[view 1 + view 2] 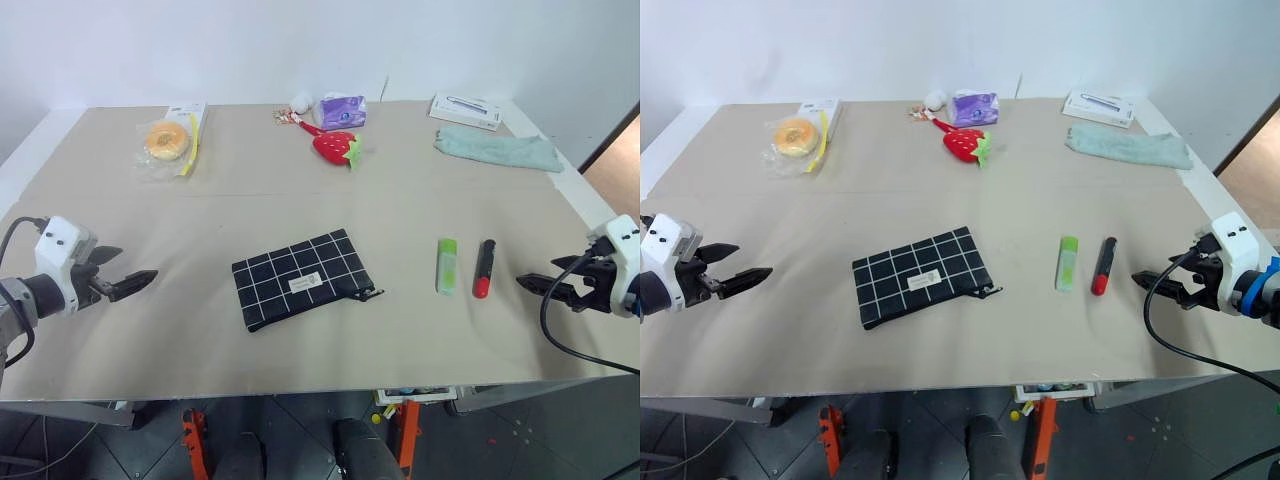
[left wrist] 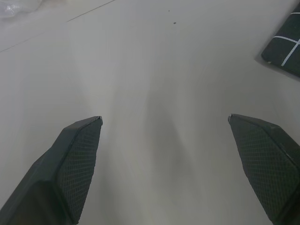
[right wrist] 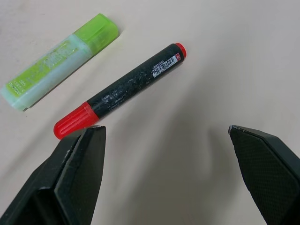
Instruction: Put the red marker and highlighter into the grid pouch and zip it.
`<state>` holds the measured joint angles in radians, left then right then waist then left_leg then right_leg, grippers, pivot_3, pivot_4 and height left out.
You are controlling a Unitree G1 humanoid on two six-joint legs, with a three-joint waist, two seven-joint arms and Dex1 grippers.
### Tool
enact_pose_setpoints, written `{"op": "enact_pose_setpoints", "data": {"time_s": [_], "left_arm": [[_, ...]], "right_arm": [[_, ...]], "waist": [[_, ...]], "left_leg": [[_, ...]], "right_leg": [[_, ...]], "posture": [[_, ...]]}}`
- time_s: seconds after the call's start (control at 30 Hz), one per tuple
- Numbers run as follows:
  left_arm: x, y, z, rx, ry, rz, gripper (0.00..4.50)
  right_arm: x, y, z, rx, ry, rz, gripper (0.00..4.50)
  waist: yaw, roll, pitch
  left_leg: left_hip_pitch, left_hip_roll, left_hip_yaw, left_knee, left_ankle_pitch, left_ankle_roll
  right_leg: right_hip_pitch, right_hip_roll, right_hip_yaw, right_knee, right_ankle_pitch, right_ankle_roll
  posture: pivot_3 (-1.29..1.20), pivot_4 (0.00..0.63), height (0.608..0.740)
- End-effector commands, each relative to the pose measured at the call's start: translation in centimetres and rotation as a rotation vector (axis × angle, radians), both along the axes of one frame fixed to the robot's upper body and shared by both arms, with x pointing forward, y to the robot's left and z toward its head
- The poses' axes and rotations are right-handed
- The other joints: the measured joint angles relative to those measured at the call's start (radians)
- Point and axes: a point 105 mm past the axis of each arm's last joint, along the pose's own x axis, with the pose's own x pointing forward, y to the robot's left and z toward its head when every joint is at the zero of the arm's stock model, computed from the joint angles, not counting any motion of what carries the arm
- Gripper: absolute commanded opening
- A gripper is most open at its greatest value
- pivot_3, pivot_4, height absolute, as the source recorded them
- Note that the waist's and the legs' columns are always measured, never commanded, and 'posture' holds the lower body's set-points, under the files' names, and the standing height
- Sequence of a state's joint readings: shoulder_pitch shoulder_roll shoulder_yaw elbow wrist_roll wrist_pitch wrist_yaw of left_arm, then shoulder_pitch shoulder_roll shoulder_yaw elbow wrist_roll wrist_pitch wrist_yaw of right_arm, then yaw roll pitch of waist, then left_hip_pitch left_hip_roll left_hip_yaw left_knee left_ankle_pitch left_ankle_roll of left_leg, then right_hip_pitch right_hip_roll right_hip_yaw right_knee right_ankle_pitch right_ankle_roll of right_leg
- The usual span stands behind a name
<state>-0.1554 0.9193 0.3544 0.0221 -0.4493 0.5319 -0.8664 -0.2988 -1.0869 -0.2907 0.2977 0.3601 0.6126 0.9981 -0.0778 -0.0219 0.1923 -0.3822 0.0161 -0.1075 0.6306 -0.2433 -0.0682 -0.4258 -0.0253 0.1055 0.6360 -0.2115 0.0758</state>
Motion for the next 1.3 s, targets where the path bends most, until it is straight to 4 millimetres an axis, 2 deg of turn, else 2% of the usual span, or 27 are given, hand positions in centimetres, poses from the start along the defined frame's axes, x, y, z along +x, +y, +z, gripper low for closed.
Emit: {"op": "enact_pose_setpoints", "data": {"time_s": [0.03, 0.8, 0.9, 0.97, 1.07, 1.1, 1.2, 1.3], "left_arm": [[0.2, 0.4, 0.9, 0.012, -0.030, 0.013, 4.45], [0.5, -0.1, 1.5, -0.031, -0.034, 0.013, 4.45], [0.7, -0.6, 1.6, -0.016, -0.053, -0.009, 4.45], [1.1, -1.1, 1.7, 0.045, -0.102, -0.026, 4.45], [1.7, -2.7, 2.2, 0.122, -0.198, -0.083, 4.45], [1.9, -3.2, 2.5, 0.135, -0.234, -0.101, 4.45], [2.4, -4.4, 3.2, 0.186, -0.323, -0.147, 4.50], [2.7, -5.1, 3.8, 0.251, -0.404, -0.197, 4.50]], "right_arm": [[0.0, -0.2, 2.2, -0.025, -0.067, 0.002, 4.50], [0.1, -0.5, 2.2, -0.024, -0.080, -0.002, 4.50], [0.4, -0.7, 2.5, -0.016, -0.108, -0.010, 4.50], [0.8, 0.7, 3.8, 0.024, -0.173, 0.061, 4.50], [1.1, 5.6, 6.4, 0.141, -0.273, 0.244, 4.50], [0.9, 7.3, 6.7, 0.175, -0.279, 0.305, 4.50], [0.8, 11.3, 6.4, 0.217, -0.274, 0.407, 3.69], [1.3, 15.2, 5.2, 0.239, -0.257, 0.461, 2.13]], "waist": [[0.000, 0.000, 0.000], [0.000, 0.000, 0.000], [0.000, 0.000, 0.000], [0.000, 0.000, 0.000], [-0.002, 0.000, 0.000], [-0.003, 0.000, 0.000], [-0.002, 0.000, 0.000], [-0.001, -0.001, -0.001]], "left_leg": [[0.000, 0.000, 0.000, 0.000, 0.000, 0.000], [0.003, 0.000, 0.000, 0.003, 0.000, 0.000], [0.004, 0.000, 0.000, 0.003, 0.000, 0.000], [0.004, 0.000, 0.000, 0.004, 0.000, 0.000], [0.007, 0.000, 0.001, 0.004, 0.000, 0.000], [0.007, 0.000, 0.001, 0.004, 0.000, 0.000], [0.007, 0.001, 0.001, 0.004, 0.000, 0.000], [0.007, 0.001, 0.001, 0.004, 0.000, 0.000]], "right_leg": [[0.000, 0.000, 0.000, 0.000, 0.000, 0.000], [0.001, 0.001, 0.001, 0.007, 0.000, 0.000], [0.002, 0.001, 0.001, 0.007, 0.000, 0.000], [0.002, 0.001, 0.001, 0.007, 0.000, 0.000], [0.003, 0.001, 0.002, 0.008, 0.000, 0.000], [0.003, 0.001, 0.002, 0.008, 0.000, 0.000], [0.003, 0.002, 0.002, 0.010, 0.000, 0.000], [0.004, 0.002, 0.002, 0.009, 0.000, 0.000]], "posture": [[0.00, 0.150, 0.740], [0.00, 0.150, 0.740], [0.00, 0.150, 0.740], [0.00, 0.150, 0.740], [0.00, 0.150, 0.740], [0.00, 0.150, 0.740], [0.00, 0.150, 0.740], [0.00, 0.150, 0.740]]}}
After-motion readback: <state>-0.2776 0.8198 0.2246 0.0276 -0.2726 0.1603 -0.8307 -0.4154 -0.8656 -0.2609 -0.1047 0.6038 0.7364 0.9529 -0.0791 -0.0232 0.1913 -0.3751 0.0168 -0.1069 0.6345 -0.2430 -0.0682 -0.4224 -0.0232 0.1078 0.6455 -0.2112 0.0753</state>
